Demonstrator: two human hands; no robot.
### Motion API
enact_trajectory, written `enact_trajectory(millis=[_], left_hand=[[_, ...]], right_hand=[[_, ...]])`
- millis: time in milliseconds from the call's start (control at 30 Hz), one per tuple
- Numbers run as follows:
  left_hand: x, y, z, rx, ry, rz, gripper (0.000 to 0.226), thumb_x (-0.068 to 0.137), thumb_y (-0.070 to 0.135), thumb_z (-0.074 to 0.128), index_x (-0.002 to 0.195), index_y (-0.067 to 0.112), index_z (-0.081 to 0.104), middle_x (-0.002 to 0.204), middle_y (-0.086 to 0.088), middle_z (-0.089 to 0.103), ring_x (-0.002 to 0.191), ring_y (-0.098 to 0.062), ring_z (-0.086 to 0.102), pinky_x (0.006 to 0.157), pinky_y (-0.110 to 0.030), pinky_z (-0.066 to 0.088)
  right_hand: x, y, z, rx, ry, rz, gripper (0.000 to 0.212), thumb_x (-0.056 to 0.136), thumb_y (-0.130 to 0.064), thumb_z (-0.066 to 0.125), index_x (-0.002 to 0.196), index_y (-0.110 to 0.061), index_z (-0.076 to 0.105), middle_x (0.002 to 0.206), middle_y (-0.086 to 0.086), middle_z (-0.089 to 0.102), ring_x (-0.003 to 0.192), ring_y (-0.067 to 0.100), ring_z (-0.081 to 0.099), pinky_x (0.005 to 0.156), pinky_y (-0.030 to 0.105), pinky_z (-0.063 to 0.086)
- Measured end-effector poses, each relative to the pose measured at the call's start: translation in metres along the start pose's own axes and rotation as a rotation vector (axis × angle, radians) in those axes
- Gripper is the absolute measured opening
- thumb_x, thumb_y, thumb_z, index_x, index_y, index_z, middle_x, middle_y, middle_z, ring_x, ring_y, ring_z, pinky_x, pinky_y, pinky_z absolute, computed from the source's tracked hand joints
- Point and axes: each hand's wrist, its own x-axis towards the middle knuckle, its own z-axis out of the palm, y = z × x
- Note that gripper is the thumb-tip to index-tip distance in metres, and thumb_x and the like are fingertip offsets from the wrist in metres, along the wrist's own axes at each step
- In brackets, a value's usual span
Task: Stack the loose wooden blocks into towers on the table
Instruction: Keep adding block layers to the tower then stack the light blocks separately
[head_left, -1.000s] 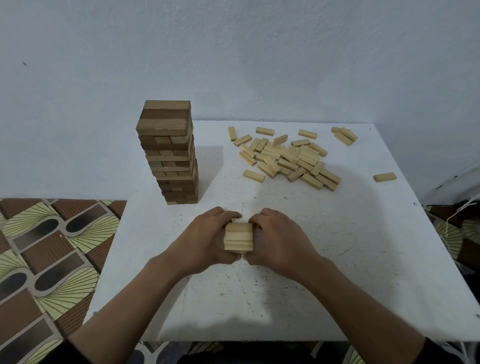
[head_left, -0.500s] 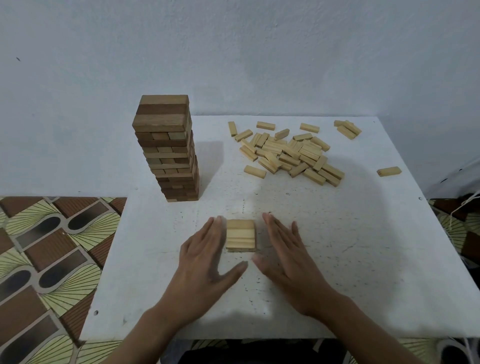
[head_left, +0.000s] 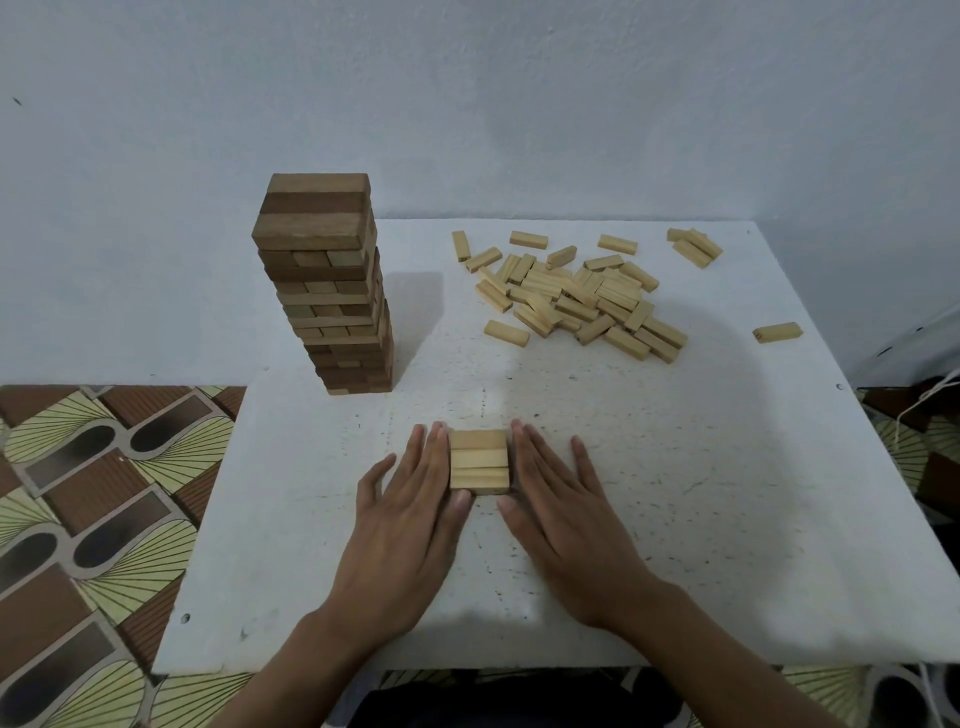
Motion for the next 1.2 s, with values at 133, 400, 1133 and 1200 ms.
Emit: enact_trajectory(millis=[133,400,1133,1200], left_hand=[[0.0,-0.004,-0.003,0.052,-0.051,-0.021,0.065,0.105,0.055,0.005,0.161,0.023,-0.003,0.169,0.008,-0.003,0.153,-0.006,-0.016,0.125,-0.031,0.001],[0.0,-0.006,0.001,0.204,-0.033,0.028,0.057,0.11,0.042,0.012,0.162,0.019,0.011,0.169,0.004,0.009,0.156,-0.015,-0.006,0.122,-0.034,0.009],[0.001,-0.006,0.006,0.179,0.015,-0.003,0.058,0.11,0.046,0.012,0.16,0.019,0.025,0.166,0.004,0.021,0.156,-0.014,0.003,0.121,-0.035,0.013],[0.001,-0.007,0.006,0.176,0.012,-0.005,0.057,0.11,0.045,0.013,0.16,0.019,0.025,0.166,0.004,0.02,0.156,-0.014,0.002,0.121,-0.035,0.013]], right_hand=[[-0.002,0.002,0.003,-0.023,0.025,0.011,0.068,0.101,-0.055,-0.003,0.155,-0.018,-0.021,0.165,-0.006,-0.019,0.148,0.0,-0.024,0.123,0.039,-0.01],[-0.001,0.006,0.012,-0.119,0.057,0.0,0.063,0.105,-0.05,-0.002,0.158,-0.018,-0.014,0.167,-0.003,-0.015,0.15,0.005,-0.022,0.123,0.041,-0.007],[-0.002,0.005,0.01,-0.051,0.082,0.0,0.063,0.105,-0.049,0.0,0.157,-0.017,-0.016,0.167,-0.004,-0.01,0.15,0.003,-0.019,0.125,0.04,-0.004],[-0.002,0.005,0.011,-0.054,0.083,-0.004,0.063,0.105,-0.049,0.0,0.157,-0.017,-0.015,0.167,-0.005,-0.009,0.151,0.003,-0.018,0.126,0.042,-0.002]])
